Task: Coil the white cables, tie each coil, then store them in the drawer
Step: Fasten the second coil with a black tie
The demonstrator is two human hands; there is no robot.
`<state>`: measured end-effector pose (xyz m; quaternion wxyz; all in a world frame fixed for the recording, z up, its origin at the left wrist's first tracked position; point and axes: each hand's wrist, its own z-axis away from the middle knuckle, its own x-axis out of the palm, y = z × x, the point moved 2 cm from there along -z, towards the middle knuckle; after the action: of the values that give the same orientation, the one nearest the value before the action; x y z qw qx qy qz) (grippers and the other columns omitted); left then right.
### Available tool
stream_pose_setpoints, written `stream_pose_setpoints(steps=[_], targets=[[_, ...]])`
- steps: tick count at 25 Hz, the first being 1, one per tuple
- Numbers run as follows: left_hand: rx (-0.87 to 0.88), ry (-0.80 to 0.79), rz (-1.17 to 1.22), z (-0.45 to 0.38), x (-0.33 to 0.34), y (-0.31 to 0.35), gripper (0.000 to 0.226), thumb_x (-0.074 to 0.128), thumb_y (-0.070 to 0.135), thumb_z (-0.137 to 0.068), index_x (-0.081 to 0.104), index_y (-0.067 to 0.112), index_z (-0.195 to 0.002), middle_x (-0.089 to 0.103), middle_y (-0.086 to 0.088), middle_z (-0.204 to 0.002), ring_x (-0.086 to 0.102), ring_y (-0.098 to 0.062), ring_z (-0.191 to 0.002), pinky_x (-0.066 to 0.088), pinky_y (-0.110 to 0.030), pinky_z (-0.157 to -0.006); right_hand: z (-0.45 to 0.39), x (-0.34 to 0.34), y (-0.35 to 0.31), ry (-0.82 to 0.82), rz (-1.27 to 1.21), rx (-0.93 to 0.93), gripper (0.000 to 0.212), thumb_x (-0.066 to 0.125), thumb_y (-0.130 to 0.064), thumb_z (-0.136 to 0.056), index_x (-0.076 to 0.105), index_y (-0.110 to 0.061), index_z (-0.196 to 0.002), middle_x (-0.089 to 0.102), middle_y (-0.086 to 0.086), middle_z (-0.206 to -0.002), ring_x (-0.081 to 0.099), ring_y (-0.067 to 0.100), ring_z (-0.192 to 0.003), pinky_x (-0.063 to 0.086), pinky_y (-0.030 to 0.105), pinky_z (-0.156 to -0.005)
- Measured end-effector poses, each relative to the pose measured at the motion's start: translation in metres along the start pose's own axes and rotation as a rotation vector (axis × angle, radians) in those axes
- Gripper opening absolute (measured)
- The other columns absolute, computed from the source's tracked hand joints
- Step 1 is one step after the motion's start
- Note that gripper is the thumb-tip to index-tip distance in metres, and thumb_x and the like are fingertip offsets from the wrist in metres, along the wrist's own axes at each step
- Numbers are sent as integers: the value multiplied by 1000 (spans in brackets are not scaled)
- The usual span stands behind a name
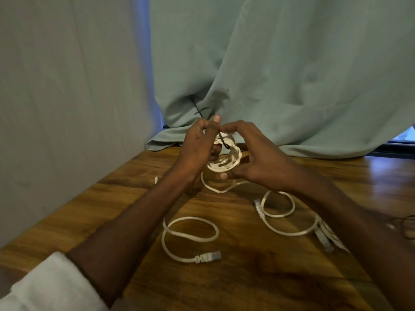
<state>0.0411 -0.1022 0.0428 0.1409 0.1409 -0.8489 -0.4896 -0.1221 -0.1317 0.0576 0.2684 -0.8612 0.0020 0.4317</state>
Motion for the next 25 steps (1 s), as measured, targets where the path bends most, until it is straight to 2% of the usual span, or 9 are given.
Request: stream_pose_setpoints(steps=[3,7,9,11,13,15,21,23,25], targets=[[24,36,-69,1,-2,1,51,54,48,-105,54,-3,-109,62,-16,-79,50,-12,-53,39,-28,-50,3,1,-1,-100,-172,64,99,93,-42,-70,35,-43,-149,50,-22,-144,53,-6,-128,49,18,-102],[-31,-22,36,0,-2,2,44,53,47,-106,56,4,-109,56,-5,-70,43,-6,-49,36,-25,-48,0,4,2,83,-203,38,73,90,-20,-78,51,-38,-137,60,-13,-135,62,3,-118,59,34,-95],[-101,-100,138,0,1,0,56,53,49,-105,61,-4,-121,50,2,-59,40,-8,-48,35,-27,-49,-1,4,4,156,-193,41,69,91,-13,-75,57,-35,-131,67,-10,-125,65,8,-114,61,42,-91],[-173,-208,238,0,4,-1,59,52,50,-104,66,-1,-129,45,1,-53,45,-11,-47,41,-26,-51,-1,1,6,229,-158,58,67,92,-9,-72,62,-35,-126,71,-10,-115,69,11,-107,63,46,-86],[-232,-278,303,1,5,1,54,51,45,-105,67,0,-131,45,-2,-54,53,-15,-50,52,-26,-53,-1,-2,8,265,-152,67,66,92,-6,-70,67,-36,-123,73,-11,-109,70,10,-103,64,45,-83],[-261,-281,348,1,4,4,48,52,40,-107,67,-2,-126,45,-1,-53,54,-15,-50,53,-26,-53,-3,-4,6,257,-156,52,67,92,-5,-70,68,-35,-125,73,-13,-112,70,10,-105,64,45,-84],[-326,-194,368,-1,2,-1,27,57,34,-106,57,7,-103,41,1,-54,36,-5,-37,34,-18,-39,1,6,-6,28,84,35,91,96,-28,-70,42,-29,-143,60,-11,-133,61,4,-111,53,25,-94],[-332,-213,344,0,3,-2,31,56,37,-106,60,6,-99,41,0,-54,39,-7,-38,38,-18,-41,2,8,-8,80,149,8,87,96,-32,-69,43,-26,-139,63,-9,-129,62,6,-108,53,25,-89],[-343,-241,321,0,3,-1,41,55,42,-105,61,1,-107,43,-1,-54,47,-12,-40,46,-25,-45,2,8,-8,167,212,6,81,97,-37,-67,46,-25,-129,66,-9,-118,65,8,-99,53,26,-81]])
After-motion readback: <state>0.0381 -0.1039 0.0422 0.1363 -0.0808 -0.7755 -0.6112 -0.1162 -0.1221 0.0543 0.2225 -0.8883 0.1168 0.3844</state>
